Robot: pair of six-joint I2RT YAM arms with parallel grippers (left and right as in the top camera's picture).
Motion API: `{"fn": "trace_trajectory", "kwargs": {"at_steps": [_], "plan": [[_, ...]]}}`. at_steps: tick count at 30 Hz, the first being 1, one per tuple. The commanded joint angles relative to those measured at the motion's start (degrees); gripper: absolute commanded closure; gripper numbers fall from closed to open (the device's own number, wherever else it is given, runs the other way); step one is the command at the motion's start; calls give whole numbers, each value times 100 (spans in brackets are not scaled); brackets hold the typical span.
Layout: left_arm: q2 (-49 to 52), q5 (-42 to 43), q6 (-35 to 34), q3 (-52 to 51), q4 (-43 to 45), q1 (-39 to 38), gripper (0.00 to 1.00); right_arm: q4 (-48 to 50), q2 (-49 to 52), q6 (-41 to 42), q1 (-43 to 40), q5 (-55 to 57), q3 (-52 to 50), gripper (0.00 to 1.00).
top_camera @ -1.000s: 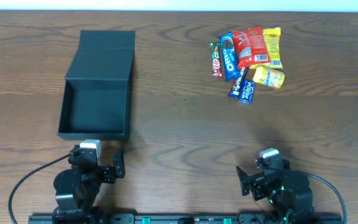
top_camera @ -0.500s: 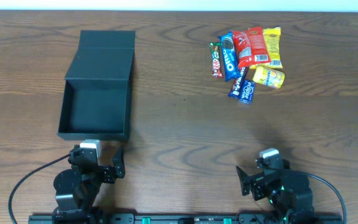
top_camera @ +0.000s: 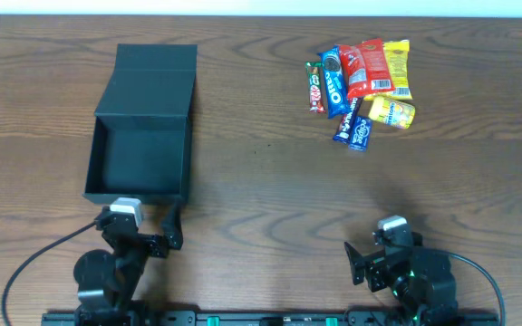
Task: Pack container
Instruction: 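Move the left gripper to the black box's near wall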
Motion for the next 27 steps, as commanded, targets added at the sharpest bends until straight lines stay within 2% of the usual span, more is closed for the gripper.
{"fn": "trace_trajectory", "kwargs": {"at_steps": [1,4,8,20,27], "plan": [[-24,372,-503,46,474,13,5,-4,-50,83,24,39,-42,1],[175,229,-345,337,656,13,4,-4,-50,83,24,42,-42,1],[940,162,267,890,612,13,5,-4,-50,83,24,39,-42,1],[4833,-175,522,2616,503,-13,5,-4,-50,83,24,39,-42,1],[6492,-173,2072,2903,619,-525,5,-4,-50,83,24,39,-42,1]]}}
